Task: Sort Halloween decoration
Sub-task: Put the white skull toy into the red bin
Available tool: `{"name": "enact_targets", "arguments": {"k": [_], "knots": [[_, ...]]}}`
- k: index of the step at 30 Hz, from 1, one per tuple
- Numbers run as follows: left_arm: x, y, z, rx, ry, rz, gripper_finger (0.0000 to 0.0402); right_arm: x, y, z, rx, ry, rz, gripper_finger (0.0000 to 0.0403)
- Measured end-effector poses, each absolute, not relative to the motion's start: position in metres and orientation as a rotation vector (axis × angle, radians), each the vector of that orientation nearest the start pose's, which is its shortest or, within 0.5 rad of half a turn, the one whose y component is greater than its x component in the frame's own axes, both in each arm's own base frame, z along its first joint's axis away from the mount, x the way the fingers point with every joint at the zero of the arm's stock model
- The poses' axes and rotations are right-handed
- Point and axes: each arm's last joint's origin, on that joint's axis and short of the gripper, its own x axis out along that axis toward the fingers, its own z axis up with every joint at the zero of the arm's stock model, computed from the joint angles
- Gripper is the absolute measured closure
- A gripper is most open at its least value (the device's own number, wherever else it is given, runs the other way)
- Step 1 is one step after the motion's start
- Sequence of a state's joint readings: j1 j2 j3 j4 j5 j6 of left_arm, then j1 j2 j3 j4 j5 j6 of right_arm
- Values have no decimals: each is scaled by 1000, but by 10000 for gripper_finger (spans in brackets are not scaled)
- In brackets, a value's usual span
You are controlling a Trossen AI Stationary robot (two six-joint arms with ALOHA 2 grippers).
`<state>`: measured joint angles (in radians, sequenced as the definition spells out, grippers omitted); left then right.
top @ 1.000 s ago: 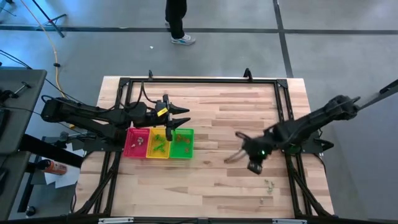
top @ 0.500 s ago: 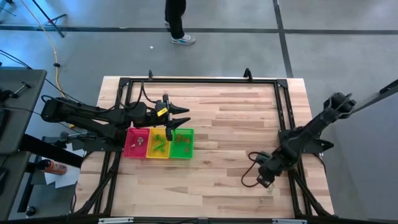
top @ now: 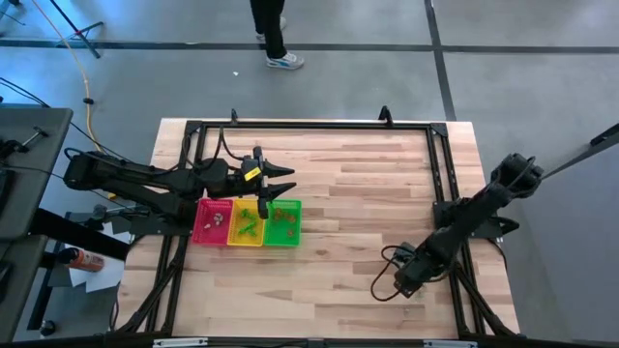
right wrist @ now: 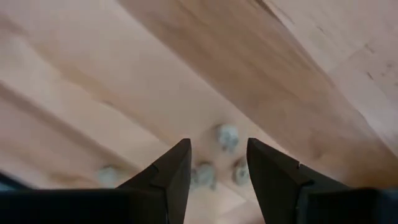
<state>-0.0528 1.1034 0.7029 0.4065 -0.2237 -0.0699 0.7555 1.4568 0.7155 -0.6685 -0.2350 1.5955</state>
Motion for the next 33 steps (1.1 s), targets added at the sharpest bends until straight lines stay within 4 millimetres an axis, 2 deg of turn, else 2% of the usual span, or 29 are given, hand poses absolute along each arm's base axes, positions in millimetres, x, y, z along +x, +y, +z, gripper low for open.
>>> {"name": "enact_targets", "arguments": {"k": [7, 14, 18, 25, 27, 30, 33], "knots": [[246, -7, 299, -74, -10, 171, 243, 163, 163, 136, 812, 1650, -509, 251], [246, -7, 299, -74, -3, 171, 243, 164, 164, 132, 808, 1661, -518, 257], [246, -7, 298, -73, 8, 171, 243, 164, 164, 132, 806, 1663, -522, 282], [245, -7, 301, -79, -19, 170, 243, 164, 164, 132, 801, 1669, -519, 384], [244, -6, 304, -82, -48, 169, 243, 164, 164, 133, 800, 1669, -517, 390], [243, -6, 307, -85, -74, 168, 243, 163, 162, 136, 792, 1662, -486, 375], [239, -6, 314, -92, -120, 166, 243, 161, 157, 146, 787, 1653, -450, 374]]}}
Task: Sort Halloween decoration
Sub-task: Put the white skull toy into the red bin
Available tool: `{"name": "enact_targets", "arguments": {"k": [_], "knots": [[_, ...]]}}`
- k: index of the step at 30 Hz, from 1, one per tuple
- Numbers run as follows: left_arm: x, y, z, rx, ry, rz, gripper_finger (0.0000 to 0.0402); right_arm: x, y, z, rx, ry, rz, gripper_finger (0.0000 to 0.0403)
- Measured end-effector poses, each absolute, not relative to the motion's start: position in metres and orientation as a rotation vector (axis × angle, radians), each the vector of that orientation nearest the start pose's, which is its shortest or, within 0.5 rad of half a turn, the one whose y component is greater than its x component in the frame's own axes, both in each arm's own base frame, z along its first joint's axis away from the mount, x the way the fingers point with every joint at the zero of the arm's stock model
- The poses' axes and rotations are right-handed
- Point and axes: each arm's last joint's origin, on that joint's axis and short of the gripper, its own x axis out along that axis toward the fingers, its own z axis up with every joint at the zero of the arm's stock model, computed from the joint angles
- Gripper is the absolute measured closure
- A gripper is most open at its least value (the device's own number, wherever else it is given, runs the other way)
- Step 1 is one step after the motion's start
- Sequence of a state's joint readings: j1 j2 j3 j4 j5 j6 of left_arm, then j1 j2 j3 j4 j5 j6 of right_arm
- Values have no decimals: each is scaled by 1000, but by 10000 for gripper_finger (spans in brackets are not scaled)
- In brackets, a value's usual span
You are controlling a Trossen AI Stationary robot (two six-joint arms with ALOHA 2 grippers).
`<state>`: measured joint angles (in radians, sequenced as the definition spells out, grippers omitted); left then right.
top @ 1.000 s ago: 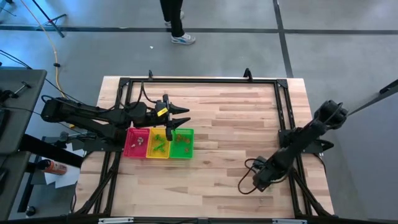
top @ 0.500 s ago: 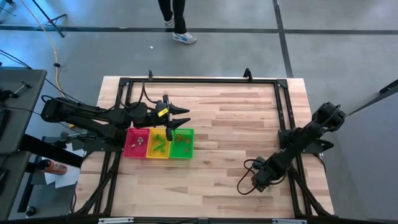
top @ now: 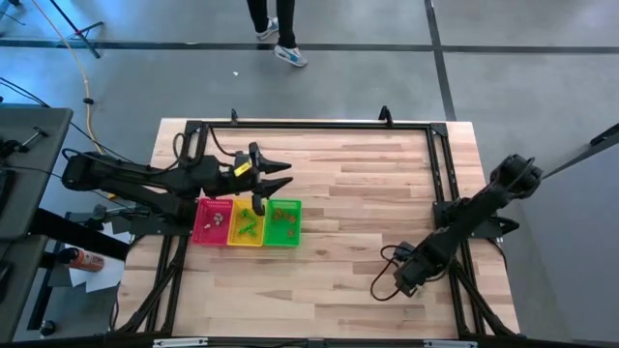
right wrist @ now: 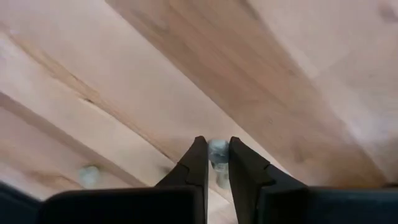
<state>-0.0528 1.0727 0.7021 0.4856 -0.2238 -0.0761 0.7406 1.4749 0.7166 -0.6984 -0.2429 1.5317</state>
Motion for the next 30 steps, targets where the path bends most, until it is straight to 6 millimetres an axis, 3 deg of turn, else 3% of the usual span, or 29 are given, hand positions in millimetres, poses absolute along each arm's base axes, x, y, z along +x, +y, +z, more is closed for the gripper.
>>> {"name": "enact_targets", "arguments": {"k": [4, 8, 12, 18, 22, 27, 30], "knots": [[233, -6, 319, -95, -146, 166, 243, 158, 142, 164, 768, 1552, -466, 391], [225, -5, 327, -101, -184, 164, 243, 165, 124, 186, 713, 1298, -406, 395], [218, -5, 334, -105, -213, 163, 243, 184, 106, 203, 640, 1041, -318, 389], [215, -5, 335, -108, -214, 162, 243, 229, 78, 227, 480, 683, -130, 387], [216, -5, 334, -131, -211, 160, 243, 254, 51, 255, 349, 343, -84, 387], [216, -5, 333, -164, -202, 150, 243, 264, 23, 298, 236, -89, -23, 386], [217, -7, 332, -246, -187, 68, 243, 263, 12, 310, 211, -212, 29, 386]]}}
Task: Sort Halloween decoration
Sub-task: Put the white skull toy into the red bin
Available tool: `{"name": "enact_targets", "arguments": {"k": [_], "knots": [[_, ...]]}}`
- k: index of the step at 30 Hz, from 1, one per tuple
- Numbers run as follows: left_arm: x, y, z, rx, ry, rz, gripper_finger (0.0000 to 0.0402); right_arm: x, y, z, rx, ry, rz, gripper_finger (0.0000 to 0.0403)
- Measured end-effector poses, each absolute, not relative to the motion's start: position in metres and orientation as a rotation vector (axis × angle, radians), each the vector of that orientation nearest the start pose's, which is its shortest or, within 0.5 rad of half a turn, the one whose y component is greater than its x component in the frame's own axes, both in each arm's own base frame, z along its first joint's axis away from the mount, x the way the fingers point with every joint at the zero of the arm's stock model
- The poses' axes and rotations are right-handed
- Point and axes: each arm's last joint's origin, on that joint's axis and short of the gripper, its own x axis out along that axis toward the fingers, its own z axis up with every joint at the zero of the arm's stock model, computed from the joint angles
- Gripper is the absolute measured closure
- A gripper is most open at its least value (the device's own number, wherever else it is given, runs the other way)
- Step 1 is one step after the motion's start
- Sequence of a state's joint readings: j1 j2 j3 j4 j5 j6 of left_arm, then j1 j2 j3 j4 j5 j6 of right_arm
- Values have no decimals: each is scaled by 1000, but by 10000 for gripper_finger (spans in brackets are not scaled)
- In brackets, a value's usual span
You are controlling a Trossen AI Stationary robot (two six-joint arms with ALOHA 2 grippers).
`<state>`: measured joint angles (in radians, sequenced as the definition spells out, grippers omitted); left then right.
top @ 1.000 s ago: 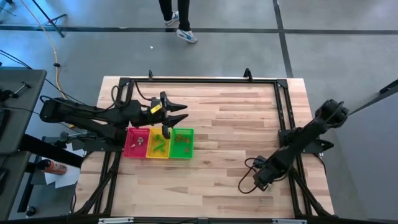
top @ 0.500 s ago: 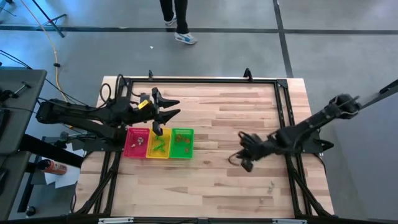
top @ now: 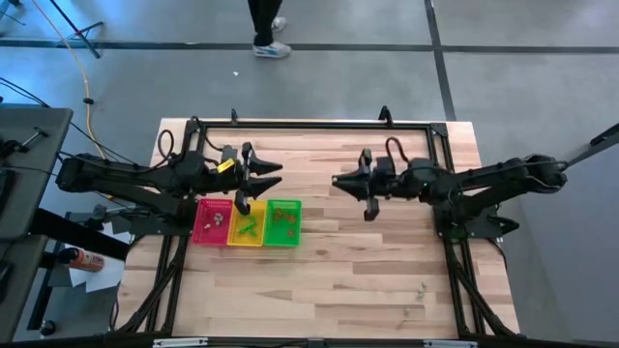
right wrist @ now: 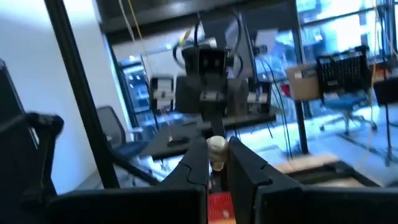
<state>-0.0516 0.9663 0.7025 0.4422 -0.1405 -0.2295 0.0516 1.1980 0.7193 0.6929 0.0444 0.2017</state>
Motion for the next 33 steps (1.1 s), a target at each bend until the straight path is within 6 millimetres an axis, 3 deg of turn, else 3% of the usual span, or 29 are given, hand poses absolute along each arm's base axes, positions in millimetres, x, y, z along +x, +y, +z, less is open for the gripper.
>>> {"name": "enact_targets", "arguments": {"k": [9, 33], "knots": [[218, -8, 325, -240, -109, 23, 243, 269, 7, 317, 117, -73, 42, 386], [218, -7, 324, -214, -97, 44, 243, 270, 7, 319, 88, -50, 40, 386]]}}
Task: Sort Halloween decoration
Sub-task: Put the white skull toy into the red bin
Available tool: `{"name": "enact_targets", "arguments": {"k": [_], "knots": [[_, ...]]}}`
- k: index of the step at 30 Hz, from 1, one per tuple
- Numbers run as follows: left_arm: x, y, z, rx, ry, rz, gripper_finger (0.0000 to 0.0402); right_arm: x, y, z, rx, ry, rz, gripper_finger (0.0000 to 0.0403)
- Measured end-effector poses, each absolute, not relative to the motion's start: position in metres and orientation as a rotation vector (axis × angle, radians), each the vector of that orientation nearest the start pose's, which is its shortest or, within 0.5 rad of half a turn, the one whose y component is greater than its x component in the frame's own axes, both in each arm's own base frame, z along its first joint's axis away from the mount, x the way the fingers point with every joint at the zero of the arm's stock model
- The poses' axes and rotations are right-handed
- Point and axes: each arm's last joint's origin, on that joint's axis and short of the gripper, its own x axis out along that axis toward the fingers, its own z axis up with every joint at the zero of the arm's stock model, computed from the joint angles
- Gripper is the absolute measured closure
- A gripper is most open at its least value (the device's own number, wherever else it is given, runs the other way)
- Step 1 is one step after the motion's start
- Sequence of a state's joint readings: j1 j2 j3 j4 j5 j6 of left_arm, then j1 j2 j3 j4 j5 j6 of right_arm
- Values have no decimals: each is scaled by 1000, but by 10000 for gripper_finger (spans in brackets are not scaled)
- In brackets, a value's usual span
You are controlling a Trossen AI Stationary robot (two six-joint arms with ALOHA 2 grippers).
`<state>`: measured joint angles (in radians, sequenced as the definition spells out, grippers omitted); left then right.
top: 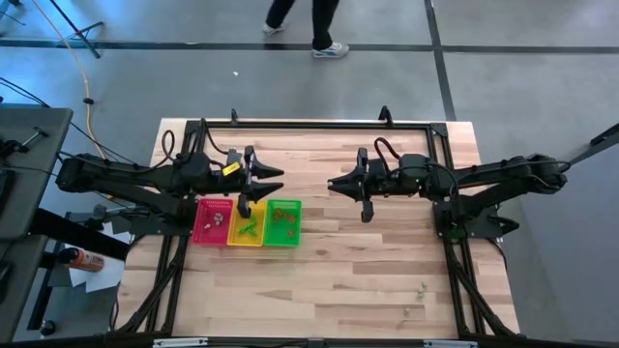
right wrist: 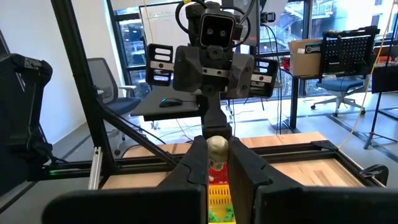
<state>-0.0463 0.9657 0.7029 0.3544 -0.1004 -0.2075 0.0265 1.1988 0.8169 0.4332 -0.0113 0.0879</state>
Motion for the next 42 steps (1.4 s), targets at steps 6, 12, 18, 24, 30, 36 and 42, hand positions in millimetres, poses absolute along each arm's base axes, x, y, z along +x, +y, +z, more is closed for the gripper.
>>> {"name": "enact_targets", "arguments": {"k": [6, 12, 18, 24, 30, 36, 42], "knots": [[218, -6, 324, -216, -103, 74, 243, 270, 7, 318, 89, -45, 40, 386], [217, -5, 333, -227, -201, 110, 243, 291, 10, 293, 119, 51, 43, 386], [211, -5, 349, -160, -362, 109, 243, 334, 17, 245, 167, 78, 62, 386], [202, -4, 362, -128, -477, 112, 243, 399, 21, 209, 179, 145, 130, 386], [195, -4, 366, -173, -503, 100, 243, 471, 20, 190, 180, 117, 163, 386], [193, -4, 368, -371, -522, 47, 243, 529, 12, 176, 211, 96, 203, 386], [193, -4, 367, -455, -518, 26, 243, 575, 10, 166, 236, 108, 240, 386]]}}
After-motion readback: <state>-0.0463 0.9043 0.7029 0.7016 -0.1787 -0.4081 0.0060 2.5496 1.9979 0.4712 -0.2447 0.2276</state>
